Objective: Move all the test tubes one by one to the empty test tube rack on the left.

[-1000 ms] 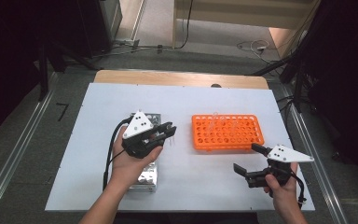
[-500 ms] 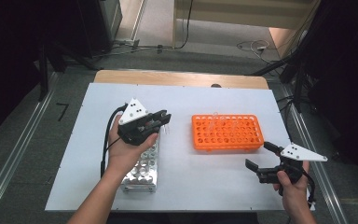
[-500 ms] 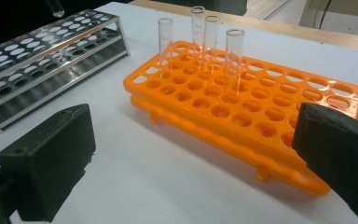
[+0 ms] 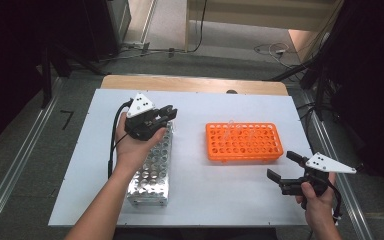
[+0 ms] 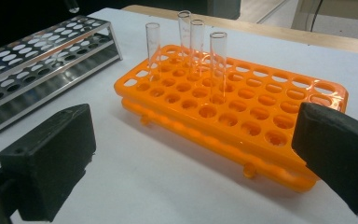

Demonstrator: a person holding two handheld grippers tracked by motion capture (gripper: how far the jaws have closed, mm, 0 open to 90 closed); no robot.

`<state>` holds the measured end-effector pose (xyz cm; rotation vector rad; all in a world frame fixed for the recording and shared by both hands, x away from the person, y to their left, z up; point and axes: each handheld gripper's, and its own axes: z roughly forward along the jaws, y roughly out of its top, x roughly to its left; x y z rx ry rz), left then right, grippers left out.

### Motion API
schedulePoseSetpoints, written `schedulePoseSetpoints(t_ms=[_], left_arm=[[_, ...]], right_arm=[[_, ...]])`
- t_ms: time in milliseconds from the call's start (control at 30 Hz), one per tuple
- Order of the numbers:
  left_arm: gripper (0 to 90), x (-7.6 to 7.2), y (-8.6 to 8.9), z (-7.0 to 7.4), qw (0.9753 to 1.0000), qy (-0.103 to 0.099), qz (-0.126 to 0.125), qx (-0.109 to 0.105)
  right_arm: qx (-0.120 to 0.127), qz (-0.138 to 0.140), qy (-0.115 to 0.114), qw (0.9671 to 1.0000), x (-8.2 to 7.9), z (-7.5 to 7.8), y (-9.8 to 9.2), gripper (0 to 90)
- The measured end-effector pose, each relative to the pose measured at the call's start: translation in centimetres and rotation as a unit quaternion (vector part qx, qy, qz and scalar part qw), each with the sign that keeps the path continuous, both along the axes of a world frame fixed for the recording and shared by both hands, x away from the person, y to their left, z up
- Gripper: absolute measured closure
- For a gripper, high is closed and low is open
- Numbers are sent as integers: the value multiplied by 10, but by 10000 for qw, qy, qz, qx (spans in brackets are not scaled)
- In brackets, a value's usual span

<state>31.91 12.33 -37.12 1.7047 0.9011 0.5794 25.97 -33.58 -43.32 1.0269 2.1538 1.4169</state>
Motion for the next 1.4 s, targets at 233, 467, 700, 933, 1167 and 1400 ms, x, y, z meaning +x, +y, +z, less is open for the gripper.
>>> schedulePoseSetpoints(t_ms=[233,467,700,933,1167,1400], left_arm=[[763,15,7,-8,9997,50,225,-46],[763,27,9,-16,9992,145,368,11],[763,34,10,-22,9984,235,510,82],[763,38,8,-29,9979,304,553,171],[762,39,9,-39,9968,474,609,211],[762,42,8,-44,9954,697,608,244]], right_arm=[[10,9,10,10000,0,0,0,0],[18,13,10,10000,0,0,0,0],[27,1,6,10000,0,-1,-1,0],[45,9,8,10000,0,0,-1,0],[37,5,9,10000,-1,0,-1,0],[27,14,4,10000,-1,0,0,0]])
